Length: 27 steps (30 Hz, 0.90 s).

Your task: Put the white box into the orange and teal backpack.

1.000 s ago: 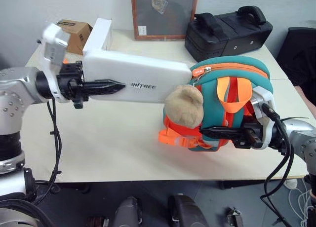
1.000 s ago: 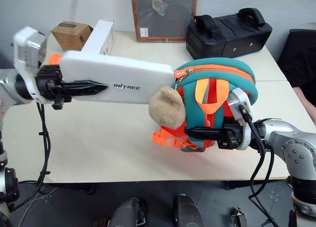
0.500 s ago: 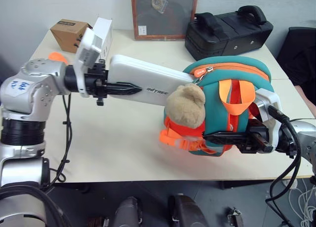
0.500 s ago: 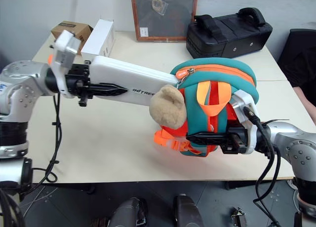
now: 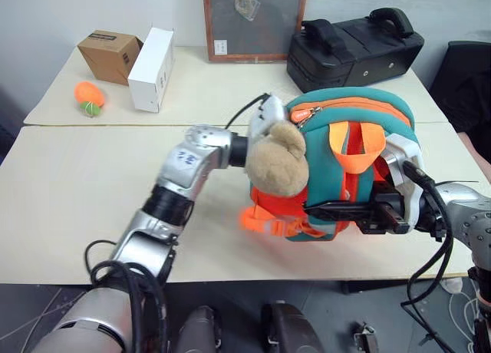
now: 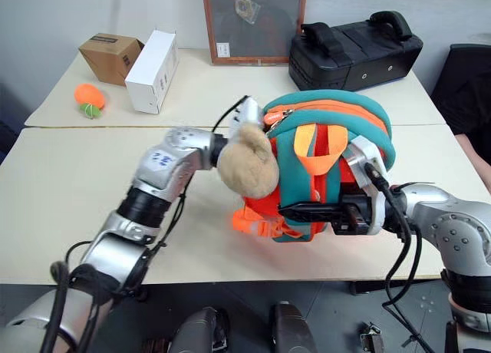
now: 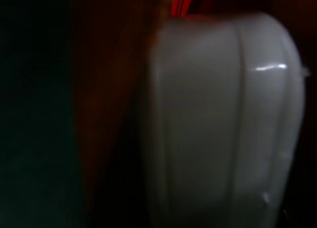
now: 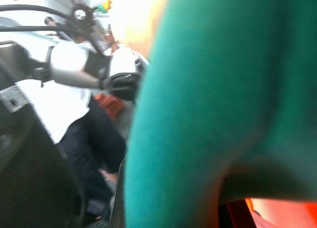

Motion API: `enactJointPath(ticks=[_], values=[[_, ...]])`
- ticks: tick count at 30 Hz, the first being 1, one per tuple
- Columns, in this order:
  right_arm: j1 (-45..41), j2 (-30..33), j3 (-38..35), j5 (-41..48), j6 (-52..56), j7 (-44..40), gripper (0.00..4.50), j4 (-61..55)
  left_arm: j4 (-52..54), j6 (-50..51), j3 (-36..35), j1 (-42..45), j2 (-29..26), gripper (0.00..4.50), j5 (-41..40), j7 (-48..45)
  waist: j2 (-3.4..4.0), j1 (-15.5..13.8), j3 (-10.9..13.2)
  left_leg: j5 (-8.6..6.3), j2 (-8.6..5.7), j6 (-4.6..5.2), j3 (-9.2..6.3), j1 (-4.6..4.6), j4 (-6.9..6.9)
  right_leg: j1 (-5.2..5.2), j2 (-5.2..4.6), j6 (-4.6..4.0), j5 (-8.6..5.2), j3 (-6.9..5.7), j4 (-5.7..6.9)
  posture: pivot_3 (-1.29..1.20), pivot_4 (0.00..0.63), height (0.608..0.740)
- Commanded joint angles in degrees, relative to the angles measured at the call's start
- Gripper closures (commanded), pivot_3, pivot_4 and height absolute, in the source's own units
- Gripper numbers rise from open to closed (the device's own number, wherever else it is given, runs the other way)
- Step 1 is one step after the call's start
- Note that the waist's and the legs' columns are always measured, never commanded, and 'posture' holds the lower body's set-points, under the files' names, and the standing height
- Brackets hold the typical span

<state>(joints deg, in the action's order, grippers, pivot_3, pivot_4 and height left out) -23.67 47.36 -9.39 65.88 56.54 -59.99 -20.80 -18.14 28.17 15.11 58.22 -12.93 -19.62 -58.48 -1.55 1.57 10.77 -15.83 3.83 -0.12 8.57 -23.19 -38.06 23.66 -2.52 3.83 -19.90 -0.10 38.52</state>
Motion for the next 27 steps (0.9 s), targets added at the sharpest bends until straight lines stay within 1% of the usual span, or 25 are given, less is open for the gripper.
enactJointPath(ticks=[1,4,7,9,12,14,16,18,21,24,27], values=[[-0.7,-0.7,-0.5,0.2,-0.5,1.5,4.50,-0.9,5.6,1.4,-1.5,-0.8,-3.1,1.71,-1.2,-2.9,0.00,0.2,0.0,0.00,0.01,-0.01,-0.02,0.01,0.03,0.03,0.04,0.00,0.00,0.07,0.01,0.00,0.150,0.740],[0.0,-1.4,0.0,-1.3,-1.3,2.6,4.50,-1.0,15.4,6.9,-7.0,-4.6,-10.3,0.98,-5.2,-3.4,0.01,0.7,0.0,0.01,0.00,-0.09,-0.18,0.09,0.11,0.11,0.14,-0.01,-0.01,0.30,0.09,0.00,0.150,0.740],[0.0,-2.8,0.5,-2.1,-1.5,4.5,4.50,-0.8,25.0,15.0,-14.0,-8.5,-17.6,0.30,-13.2,-4.6,0.01,1.2,0.0,0.00,0.05,-0.19,-0.22,0.09,0.14,0.24,0.19,-0.05,-0.03,0.39,0.25,0.00,0.150,0.740],[0.4,-3.4,1.1,-3.7,-2.4,4.9,4.50,-1.0,29.9,19.9,-18.6,-11.0,-23.2,0.30,-18.7,-6.3,0.01,1.1,0.0,0.01,0.04,-0.23,-0.27,0.09,0.10,0.25,0.17,-0.07,-0.04,0.37,0.32,0.00,0.150,0.740],[0.3,-4.2,2.0,-6.0,-3.4,5.9,4.50,0.0,33.6,25.4,-24.4,-13.7,-30.9,0.30,-25.3,-8.9,0.01,1.1,0.0,-0.02,-0.02,-0.20,-0.26,0.09,0.08,0.22,0.10,-0.06,-0.04,0.37,0.30,0.00,0.150,0.740],[0.0,-4.6,2.4,-7.0,-3.9,5.9,4.50,0.6,34.6,28.9,-27.9,-13.0,-33.9,0.30,-29.5,-7.8,0.01,0.6,0.0,-0.03,-0.05,-0.18,-0.28,0.12,0.03,0.15,0.07,-0.06,-0.04,0.34,0.26,0.00,0.150,0.740],[-0.1,-4.8,2.6,-7.6,-4.1,5.8,4.50,0.8,35.9,31.2,-29.4,-12.0,-34.7,0.30,-32.6,-5.7,0.00,0.0,0.0,-0.04,-0.07,-0.16,-0.30,0.14,-0.01,0.07,0.07,-0.05,-0.04,0.32,0.20,0.00,0.150,0.740],[-0.3,-5.2,2.7,-8.0,-4.0,5.8,4.50,0.8,38.3,32.1,-29.6,-11.4,-34.1,0.30,-34.1,-2.1,0.00,-0.2,0.0,-0.06,-0.10,-0.13,-0.35,0.16,-0.04,-0.01,0.07,-0.02,-0.02,0.29,0.14,0.00,0.150,0.740],[-0.5,-5.5,2.7,-8.2,-3.8,5.9,4.50,0.8,44.0,31.6,-27.8,-11.1,-31.2,0.30,-33.9,5.3,0.00,-0.1,0.0,-0.09,-0.12,-0.09,-0.34,0.16,-0.04,-0.05,0.06,0.02,0.00,0.32,0.11,0.00,0.150,0.740],[-1.3,-6.0,2.2,-7.6,-3.2,6.4,4.50,1.5,48.0,32.7,-25.1,-11.8,-29.3,0.30,-35.4,8.5,0.00,0.1,0.0,-0.08,-0.10,-0.10,-0.34,0.16,-0.02,-0.02,0.08,0.02,0.00,0.34,0.12,0.00,0.150,0.740],[-1.9,-6.1,1.9,-7.0,-2.5,6.4,4.50,1.6,48.3,29.7,-19.3,-12.8,-30.0,0.30,-29.3,9.7,0.00,0.2,0.0,-0.08,-0.08,-0.15,-0.28,0.23,0.03,-0.01,0.13,0.01,0.00,0.41,0.13,0.00,0.150,0.740]])
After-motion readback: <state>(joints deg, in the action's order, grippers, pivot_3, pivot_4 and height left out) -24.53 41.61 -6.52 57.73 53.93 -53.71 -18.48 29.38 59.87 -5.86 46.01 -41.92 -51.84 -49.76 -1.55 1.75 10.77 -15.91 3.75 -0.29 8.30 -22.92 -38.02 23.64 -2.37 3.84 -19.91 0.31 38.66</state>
